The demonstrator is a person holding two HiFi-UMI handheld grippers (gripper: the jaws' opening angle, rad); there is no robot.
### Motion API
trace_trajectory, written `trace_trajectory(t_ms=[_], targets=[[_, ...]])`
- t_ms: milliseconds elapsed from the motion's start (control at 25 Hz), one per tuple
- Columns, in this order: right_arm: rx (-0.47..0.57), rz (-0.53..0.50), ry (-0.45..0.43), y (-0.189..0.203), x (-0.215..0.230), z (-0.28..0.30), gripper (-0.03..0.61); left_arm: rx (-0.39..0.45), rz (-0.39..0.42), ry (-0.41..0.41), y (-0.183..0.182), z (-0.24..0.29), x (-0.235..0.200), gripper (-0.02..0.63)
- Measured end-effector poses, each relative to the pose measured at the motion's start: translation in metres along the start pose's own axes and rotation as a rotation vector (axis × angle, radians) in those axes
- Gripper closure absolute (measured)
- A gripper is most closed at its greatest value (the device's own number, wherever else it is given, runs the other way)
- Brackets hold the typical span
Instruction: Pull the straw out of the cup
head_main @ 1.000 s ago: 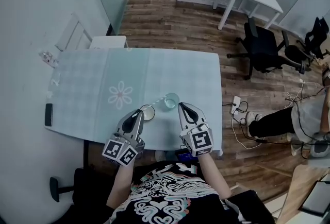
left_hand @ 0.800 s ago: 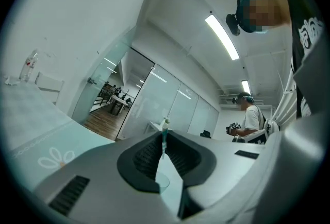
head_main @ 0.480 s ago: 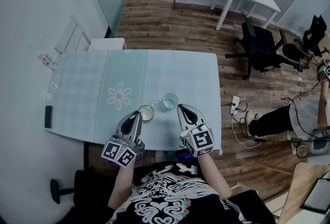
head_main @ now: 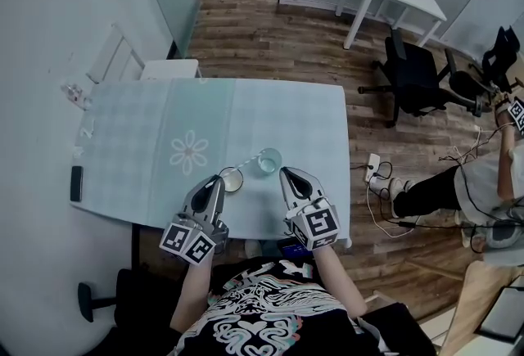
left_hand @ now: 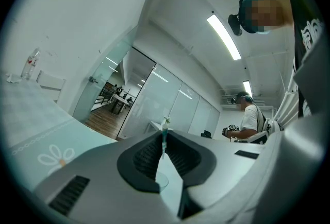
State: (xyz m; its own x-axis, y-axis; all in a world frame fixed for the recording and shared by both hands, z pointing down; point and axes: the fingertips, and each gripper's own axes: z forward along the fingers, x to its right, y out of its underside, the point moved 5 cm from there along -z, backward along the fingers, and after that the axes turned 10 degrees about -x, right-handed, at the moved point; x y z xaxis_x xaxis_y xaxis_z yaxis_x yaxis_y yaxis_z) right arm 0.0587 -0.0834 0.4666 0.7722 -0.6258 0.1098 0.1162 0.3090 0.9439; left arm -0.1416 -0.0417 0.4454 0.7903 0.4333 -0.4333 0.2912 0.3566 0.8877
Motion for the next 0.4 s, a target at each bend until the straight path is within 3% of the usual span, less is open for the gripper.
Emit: trace_trajectory(t_ms=[400], targets=[[-0.023, -0.006, -0.008, 0.0082, -0.0021, 0.0038, 0.558, -0.013, 0.024, 0.013, 0.0018, 0.0059, 0.0019, 0.584]])
